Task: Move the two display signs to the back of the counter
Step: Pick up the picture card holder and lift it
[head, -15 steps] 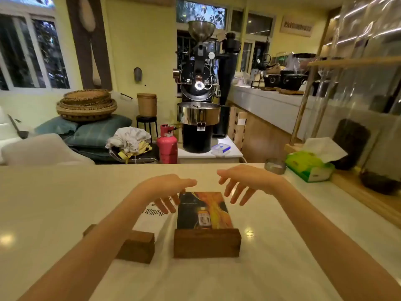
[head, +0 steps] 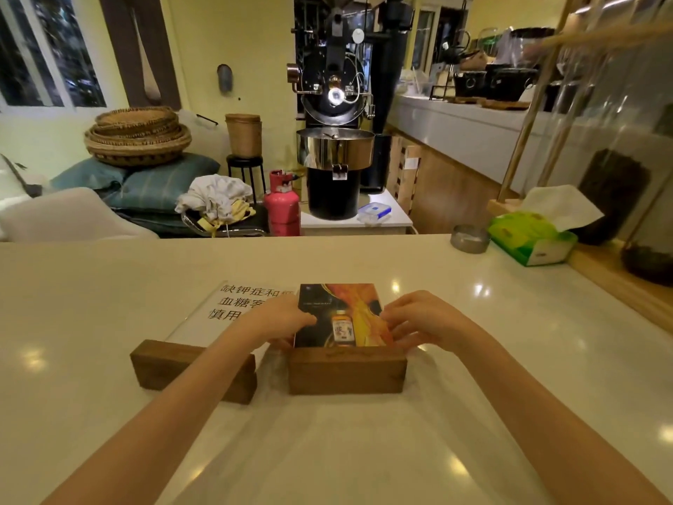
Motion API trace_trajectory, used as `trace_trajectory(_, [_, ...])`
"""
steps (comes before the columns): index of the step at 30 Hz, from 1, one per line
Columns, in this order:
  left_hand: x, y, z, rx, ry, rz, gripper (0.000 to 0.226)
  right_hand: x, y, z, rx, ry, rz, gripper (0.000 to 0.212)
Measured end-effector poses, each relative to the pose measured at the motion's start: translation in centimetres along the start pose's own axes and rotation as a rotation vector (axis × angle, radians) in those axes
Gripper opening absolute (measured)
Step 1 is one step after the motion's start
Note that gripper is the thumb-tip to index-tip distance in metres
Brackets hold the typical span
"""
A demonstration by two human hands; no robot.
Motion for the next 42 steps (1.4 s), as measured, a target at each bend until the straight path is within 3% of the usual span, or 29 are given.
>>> trace_trajectory(2, [0.1, 0.4, -0.1, -0.002, 0.009, -0.014, 0.021, -0.3, 0.4, 0.0, 0.001, -0.021, -0.020, 0.020])
trace_trajectory(4, [0.1, 0.3, -0.3, -0.008, 0.016, 0.000, 0.006, -0.6, 0.5, 0.0, -0.016, -0.032, -0.036, 0.026])
trace_trajectory(8, [0.3, -0.1, -0.5, -0.009, -0.011, 0.077, 0.028, -0.6, 0.2, 0.2, -0.040, -0.049, -0.061, 0.028])
trace_trajectory(13, [-0.6, -1.1, -0.2, -0.026, 0.028, 0.220, 0.024, 0.5, -0.9, 0.5, -0.127, -0.131, -0.120, 0.046])
trace_trajectory(17, [-1.8, -2.3, -0.1, -0.075, 0.119, 0.362, 0.032, 2.4, -2.3, 1.0, -0.222, -0.258, -0.108, 0.045])
trace_trajectory(29, [-4.8, -4.1, 2.5, -0.389, 0.432, 0.301, 0.039, 5.6, -4.5, 3.7, -0.475, -0.626, 0.101, 0.035])
trace_trajectory(42, [-3.8, -3.2, 3.0, -0.437, 0.452, 0.243, 0.037, 5.2, -3.8, 4.8, -0.489, -0.650, 0.203, 0.030])
Point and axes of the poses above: each hand's wrist, its own z-axis away from the middle knuckle, its own y-axis out of the palm, x = y × z, the point moved 9 cm from there along -z, towards the middle knuckle, and after that the axes turned 14 degrees about -y, right-handed, at the moved point
